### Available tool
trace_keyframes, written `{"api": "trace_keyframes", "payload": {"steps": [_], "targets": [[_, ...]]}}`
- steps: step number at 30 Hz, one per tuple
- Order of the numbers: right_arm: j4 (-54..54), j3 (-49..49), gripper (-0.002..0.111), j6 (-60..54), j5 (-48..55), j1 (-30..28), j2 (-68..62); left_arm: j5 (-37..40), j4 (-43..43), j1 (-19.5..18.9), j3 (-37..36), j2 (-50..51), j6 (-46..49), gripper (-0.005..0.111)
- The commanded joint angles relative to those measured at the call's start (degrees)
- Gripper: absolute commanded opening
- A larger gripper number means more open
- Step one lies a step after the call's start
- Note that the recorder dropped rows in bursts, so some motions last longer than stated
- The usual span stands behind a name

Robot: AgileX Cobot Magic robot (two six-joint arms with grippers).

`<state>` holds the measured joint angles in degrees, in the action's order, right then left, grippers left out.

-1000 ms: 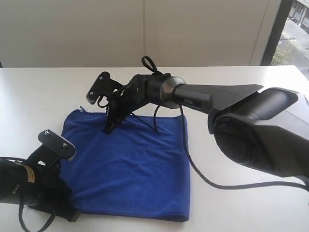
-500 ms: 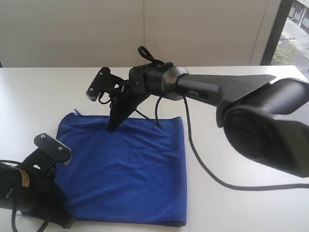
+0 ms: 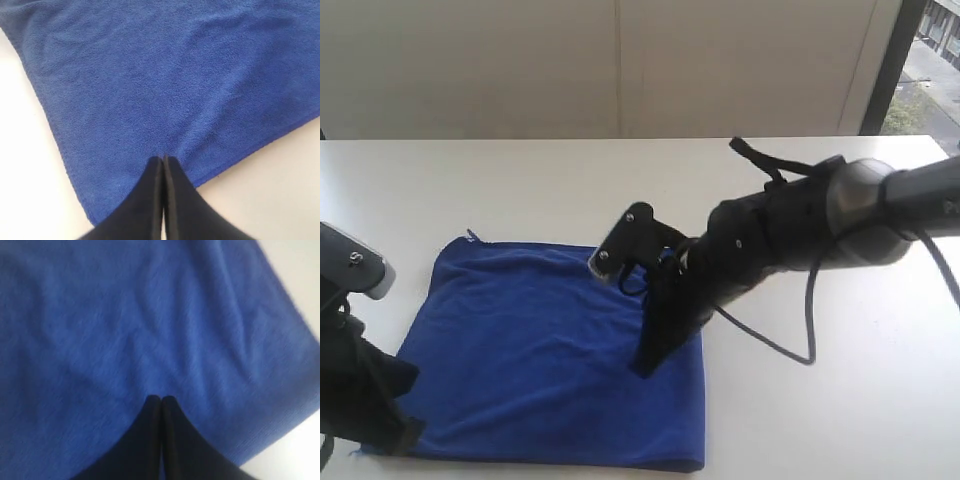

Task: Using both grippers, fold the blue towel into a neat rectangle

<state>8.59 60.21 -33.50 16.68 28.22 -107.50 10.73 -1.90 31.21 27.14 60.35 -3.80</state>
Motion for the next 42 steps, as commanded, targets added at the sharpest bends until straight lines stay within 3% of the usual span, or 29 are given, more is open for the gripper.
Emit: {"api": "trace_keyframes", "payload": {"steps": [1,15,26,34,38,42], "targets": [[1.98,-5.82,0.0,0.59,0.01,0.69,1.2,4.33,0.12,-0.26,-0.37,-4.57,-1.94,0.0],[2.09,-14.13,0.0,8.59,9.3,2.7,1.82,8.86,0.38,-0.26,-0.37,-12.44,-3.11,0.0],[5.12,-16.61,0.0,12.92,11.23,19.45,6.07,8.98,0.38,-0.26,-0.37,-12.43,-3.11,0.0],[8.82,-11.66,0.0,12.92,10.84,29.02,5.05,8.98,0.38,-0.26,-0.37,-12.43,-3.11,0.0],[5.78,-8.05,0.0,12.8,11.16,29.2,7.42,8.98,0.38,-0.26,-0.37,-12.43,-3.11,0.0],[-5.66,-6.27,0.0,19.47,11.21,24.27,11.74,8.98,0.38,-0.26,-0.37,-12.43,-3.11,0.0]]}}
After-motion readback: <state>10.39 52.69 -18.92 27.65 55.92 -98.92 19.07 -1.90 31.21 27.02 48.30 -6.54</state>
